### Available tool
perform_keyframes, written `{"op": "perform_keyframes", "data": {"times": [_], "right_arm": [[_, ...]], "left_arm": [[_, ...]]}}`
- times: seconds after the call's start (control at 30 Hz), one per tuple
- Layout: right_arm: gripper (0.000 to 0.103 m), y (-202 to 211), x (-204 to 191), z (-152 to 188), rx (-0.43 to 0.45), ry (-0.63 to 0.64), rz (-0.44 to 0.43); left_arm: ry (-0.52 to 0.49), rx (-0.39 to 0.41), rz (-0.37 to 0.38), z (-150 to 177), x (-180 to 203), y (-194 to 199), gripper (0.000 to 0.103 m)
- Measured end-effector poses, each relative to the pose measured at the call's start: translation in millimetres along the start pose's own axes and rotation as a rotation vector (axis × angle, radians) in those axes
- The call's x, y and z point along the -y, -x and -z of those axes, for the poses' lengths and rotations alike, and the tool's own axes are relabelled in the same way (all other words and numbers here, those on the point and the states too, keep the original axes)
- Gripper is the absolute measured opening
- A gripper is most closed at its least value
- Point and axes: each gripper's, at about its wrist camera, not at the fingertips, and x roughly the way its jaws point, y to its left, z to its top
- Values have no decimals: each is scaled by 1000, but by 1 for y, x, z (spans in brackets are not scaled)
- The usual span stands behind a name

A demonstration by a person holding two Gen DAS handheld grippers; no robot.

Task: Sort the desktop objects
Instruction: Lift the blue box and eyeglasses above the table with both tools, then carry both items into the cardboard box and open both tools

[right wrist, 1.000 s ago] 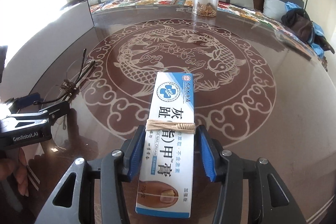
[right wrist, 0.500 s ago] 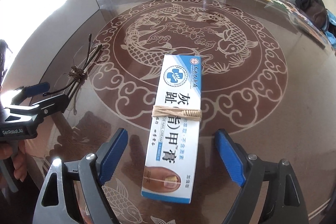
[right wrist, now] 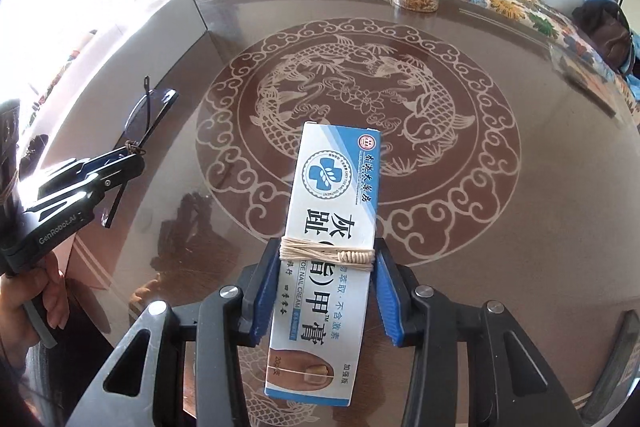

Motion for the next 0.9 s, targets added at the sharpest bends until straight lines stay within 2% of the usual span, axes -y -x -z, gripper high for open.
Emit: {"op": "perform_keyframes", "data": {"times": [0.13, 0.27, 0.43, 0.57, 0.67, 0.7, 0.73, 0.77, 0.8, 0.83, 0.9], "right_arm": [[44, 38, -49, -33, 80, 50, -49], [44, 66, -135, -71, 166, 126, -172], [44, 62, -263, -104, 186, 202, -377], [45, 19, -354, -115, 168, 308, -371], [47, -24, -393, -115, 104, 345, -338], [53, -39, -399, -113, 58, 345, -328], [58, -51, -403, -111, 20, 345, -308], [59, -57, -404, -109, 7, 349, -286], [63, -59, -403, -108, 11, 356, -271], [73, -57, -402, -107, 19, 358, -260], [88, -48, -391, -109, 37, 357, -233]], "left_arm": [[43, 117, -7, -19, -39, 74, 24], [88, 155, -113, -33, -103, 121, 24], [194, 61, -259, -18, -187, 119, 25], [257, -59, -307, 9, -221, 91, 28], [301, -81, -302, 22, -232, 82, 31], [306, -74, -301, 25, -234, 84, 41], [304, -62, -308, 26, -235, 87, 58], [296, -46, -326, 26, -235, 91, 68], [287, -24, -357, 29, -237, 102, 87], [278, 3, -392, 34, -237, 115, 95], [272, 43, -439, 31, -237, 131, 96]]}}
